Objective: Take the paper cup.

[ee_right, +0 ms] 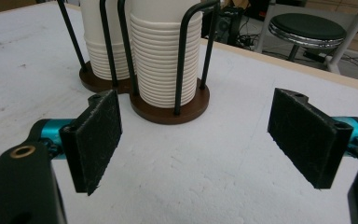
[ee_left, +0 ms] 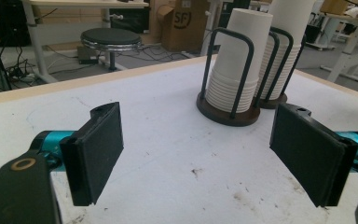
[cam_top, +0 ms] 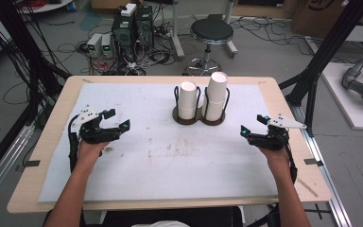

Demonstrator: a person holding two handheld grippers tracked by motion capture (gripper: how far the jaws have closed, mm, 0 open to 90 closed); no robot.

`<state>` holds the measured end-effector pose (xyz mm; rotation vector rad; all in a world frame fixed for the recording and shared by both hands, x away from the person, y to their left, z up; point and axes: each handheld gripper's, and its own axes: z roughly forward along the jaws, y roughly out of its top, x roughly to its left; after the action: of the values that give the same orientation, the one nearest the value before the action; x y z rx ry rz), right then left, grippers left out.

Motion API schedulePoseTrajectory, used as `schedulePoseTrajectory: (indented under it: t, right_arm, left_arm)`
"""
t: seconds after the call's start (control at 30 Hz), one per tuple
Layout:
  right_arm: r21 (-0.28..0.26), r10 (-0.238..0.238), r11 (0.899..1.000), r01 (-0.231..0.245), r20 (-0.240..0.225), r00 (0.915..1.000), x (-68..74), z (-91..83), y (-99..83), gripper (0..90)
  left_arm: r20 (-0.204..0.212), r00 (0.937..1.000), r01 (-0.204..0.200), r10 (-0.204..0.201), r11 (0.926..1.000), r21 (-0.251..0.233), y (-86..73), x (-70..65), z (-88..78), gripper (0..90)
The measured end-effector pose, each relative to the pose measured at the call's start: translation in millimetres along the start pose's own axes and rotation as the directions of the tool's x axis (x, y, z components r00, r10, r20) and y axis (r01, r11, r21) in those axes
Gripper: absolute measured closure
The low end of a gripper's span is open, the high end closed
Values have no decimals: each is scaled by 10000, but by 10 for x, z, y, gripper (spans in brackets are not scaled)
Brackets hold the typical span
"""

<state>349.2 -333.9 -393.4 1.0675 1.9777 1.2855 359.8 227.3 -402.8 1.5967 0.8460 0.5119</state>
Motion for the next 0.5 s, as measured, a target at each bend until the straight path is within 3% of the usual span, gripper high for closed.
schedulePoseTrajectory:
  t: [0.27,0.5]
  right_arm:
    - [-163,6,9999,-10,-244,9997,50,53,54,180]
    - [-269,-168,9995,152,-601,9981,151,141,158,179]
  left_arm:
    - [54,9998,198,-197,9997,-107,33,19,36,172]
    - [489,9987,156,-151,9998,-93,140,8,111,172]
